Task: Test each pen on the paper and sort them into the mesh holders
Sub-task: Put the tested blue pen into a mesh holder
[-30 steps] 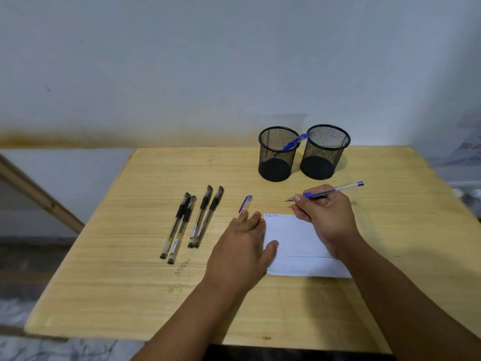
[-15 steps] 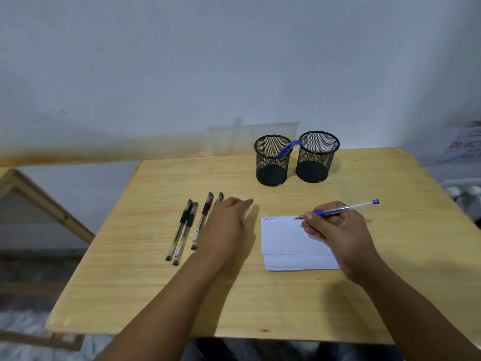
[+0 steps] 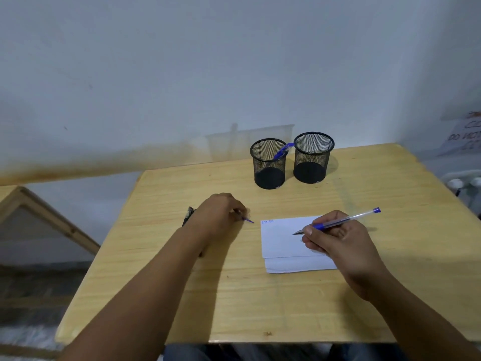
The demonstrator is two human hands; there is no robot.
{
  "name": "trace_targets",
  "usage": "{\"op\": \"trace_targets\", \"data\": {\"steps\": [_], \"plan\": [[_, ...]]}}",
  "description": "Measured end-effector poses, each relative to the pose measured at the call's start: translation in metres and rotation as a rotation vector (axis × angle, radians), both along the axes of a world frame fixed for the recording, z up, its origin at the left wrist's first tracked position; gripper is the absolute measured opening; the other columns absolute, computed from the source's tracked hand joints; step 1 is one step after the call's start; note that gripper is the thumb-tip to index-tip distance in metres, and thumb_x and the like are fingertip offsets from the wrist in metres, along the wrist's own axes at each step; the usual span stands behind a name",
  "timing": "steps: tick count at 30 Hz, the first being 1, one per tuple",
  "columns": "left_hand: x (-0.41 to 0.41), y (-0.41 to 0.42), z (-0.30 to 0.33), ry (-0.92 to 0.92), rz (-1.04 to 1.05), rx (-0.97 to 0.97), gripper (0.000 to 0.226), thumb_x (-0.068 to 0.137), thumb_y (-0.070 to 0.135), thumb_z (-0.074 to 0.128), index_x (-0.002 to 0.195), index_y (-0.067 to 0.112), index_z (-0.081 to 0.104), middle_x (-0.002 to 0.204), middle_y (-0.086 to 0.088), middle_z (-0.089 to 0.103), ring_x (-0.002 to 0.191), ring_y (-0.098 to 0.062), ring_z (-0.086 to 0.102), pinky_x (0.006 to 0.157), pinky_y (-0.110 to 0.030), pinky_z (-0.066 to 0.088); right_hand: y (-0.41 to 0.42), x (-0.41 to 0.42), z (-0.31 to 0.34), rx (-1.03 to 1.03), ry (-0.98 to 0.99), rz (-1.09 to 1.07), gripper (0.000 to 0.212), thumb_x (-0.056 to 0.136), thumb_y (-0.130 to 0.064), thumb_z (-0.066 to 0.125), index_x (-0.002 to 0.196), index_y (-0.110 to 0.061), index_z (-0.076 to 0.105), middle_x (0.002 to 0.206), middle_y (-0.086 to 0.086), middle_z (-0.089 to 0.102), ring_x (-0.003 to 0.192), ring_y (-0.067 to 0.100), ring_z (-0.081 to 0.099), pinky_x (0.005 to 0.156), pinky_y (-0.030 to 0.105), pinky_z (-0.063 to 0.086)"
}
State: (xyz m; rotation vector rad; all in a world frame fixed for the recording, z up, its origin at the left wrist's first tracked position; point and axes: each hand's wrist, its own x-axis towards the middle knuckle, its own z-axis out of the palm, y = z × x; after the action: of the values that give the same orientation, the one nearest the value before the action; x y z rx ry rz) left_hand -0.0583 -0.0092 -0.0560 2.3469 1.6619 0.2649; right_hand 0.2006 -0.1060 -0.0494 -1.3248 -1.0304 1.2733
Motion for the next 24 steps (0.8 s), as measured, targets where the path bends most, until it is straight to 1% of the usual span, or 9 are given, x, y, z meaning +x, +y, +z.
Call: {"op": "trace_targets", "data": {"steps": [3, 5, 7, 9, 12, 14, 16, 18, 24], "plan": [[0.000, -0.014, 0.006, -0.119, 0.074, 0.014, 0.016, 0.088, 0.019, 0.069, 0.100, 0.028, 0.075, 0.095, 0.007, 0.068, 0.083, -0.010, 0.060, 0.073, -0.025, 0.045, 0.002, -0.004, 0.006, 0.016, 0.013, -0.008, 0.010, 0.085, 0.000, 0.071, 0.090, 0.000, 0.063, 0.079, 0.009, 0.077, 0.079, 0.026, 0.074, 0.077, 0.033, 0.059], [0.004, -0.029, 0.013, -0.251, 0.127, 0.034, 0.013, 0.088, 0.022, 0.070, 0.096, 0.031, 0.075, 0.092, 0.013, 0.067, 0.076, -0.002, 0.057, 0.068, -0.015, 0.041, 0.003, -0.007, 0.011, 0.041, 0.000, -0.013, 0.010, 0.083, 0.000, 0.073, 0.086, -0.004, 0.065, 0.078, 0.008, 0.076, 0.077, 0.025, 0.074, 0.078, 0.035, 0.059], [0.009, -0.045, 0.017, -0.370, 0.148, 0.059, 0.012, 0.087, 0.024, 0.073, 0.093, 0.034, 0.074, 0.088, 0.016, 0.068, 0.076, 0.000, 0.057, 0.066, -0.006, 0.037, 0.005, -0.010, 0.018, 0.079, -0.035, -0.016, 0.011, 0.080, -0.002, 0.076, 0.084, -0.008, 0.067, 0.079, 0.007, 0.076, 0.078, 0.024, 0.073, 0.078, 0.036, 0.058], [0.014, -0.058, 0.021, -0.473, 0.152, 0.053, 0.014, 0.085, 0.022, 0.074, 0.091, 0.035, 0.074, 0.087, 0.016, 0.069, 0.077, -0.002, 0.060, 0.069, -0.004, 0.038, 0.005, -0.013, 0.026, 0.112, -0.039, -0.013, 0.012, 0.079, -0.002, 0.076, 0.083, -0.010, 0.068, 0.082, 0.005, 0.076, 0.079, 0.021, 0.072, 0.078, 0.035, 0.056], [0.021, -0.070, 0.028, -0.577, 0.152, 0.066, 0.017, 0.084, 0.017, 0.076, 0.090, 0.033, 0.074, 0.087, 0.013, 0.070, 0.077, -0.002, 0.065, 0.074, -0.004, 0.041, 0.005, -0.019, 0.034, 0.140, -0.018, 0.011, 0.010, 0.080, -0.005, 0.076, 0.083, -0.012, 0.069, 0.083, 0.008, 0.076, 0.084, 0.027, 0.072, 0.082, 0.039, 0.055], [0.025, -0.076, 0.032, -0.623, 0.151, 0.076, 0.017, 0.084, 0.015, 0.076, 0.092, 0.029, 0.076, 0.088, 0.012, 0.070, 0.078, -0.001, 0.065, 0.075, -0.006, 0.044, 0.004, -0.022, 0.038, 0.160, 0.018, 0.026, 0.010, 0.081, -0.003, 0.074, 0.083, -0.010, 0.068, 0.081, 0.012, 0.075, 0.082, 0.030, 0.074, 0.080, 0.036, 0.058], [0.028, -0.079, 0.035, -0.651, 0.139, 0.088, 0.017, 0.084, 0.015, 0.076, 0.093, 0.029, 0.076, 0.089, 0.013, 0.070, 0.080, -0.003, 0.065, 0.077, -0.010, 0.048, 0.003, -0.024, 0.040, 0.193, -0.005, 0.037, 0.010, 0.081, -0.003, 0.075, 0.084, -0.009, 0.068, 0.077, 0.009, 0.075, 0.075, 0.022, 0.074, 0.071, 0.025, 0.059], [0.030, -0.082, 0.037, -0.666, 0.126, 0.094, 0.017, 0.084, 0.016, 0.076, 0.094, 0.029, 0.076, 0.089, 0.013, 0.069, 0.082, -0.005, 0.066, 0.080, -0.015, 0.051, 0.002, -0.027, 0.040, 0.216, -0.066, 0.046, 0.011, 0.080, -0.006, 0.077, 0.084, -0.012, 0.069, 0.075, 0.003, 0.075, 0.069, 0.012, 0.071, 0.064, 0.017, 0.054], [0.038, -0.091, 0.037, -0.697, 0.096, 0.104, 0.015, 0.084, 0.017, 0.076, 0.096, 0.027, 0.077, 0.089, 0.013, 0.068, 0.083, -0.005, 0.067, 0.081, -0.023, 0.054, -0.002, -0.026, 0.037, 0.217, -0.091, 0.046, 0.012, 0.079, -0.007, 0.078, 0.085, -0.013, 0.069, 0.076, -0.004, 0.075, 0.068, 0.005, 0.069, 0.063, 0.015, 0.052]]}}
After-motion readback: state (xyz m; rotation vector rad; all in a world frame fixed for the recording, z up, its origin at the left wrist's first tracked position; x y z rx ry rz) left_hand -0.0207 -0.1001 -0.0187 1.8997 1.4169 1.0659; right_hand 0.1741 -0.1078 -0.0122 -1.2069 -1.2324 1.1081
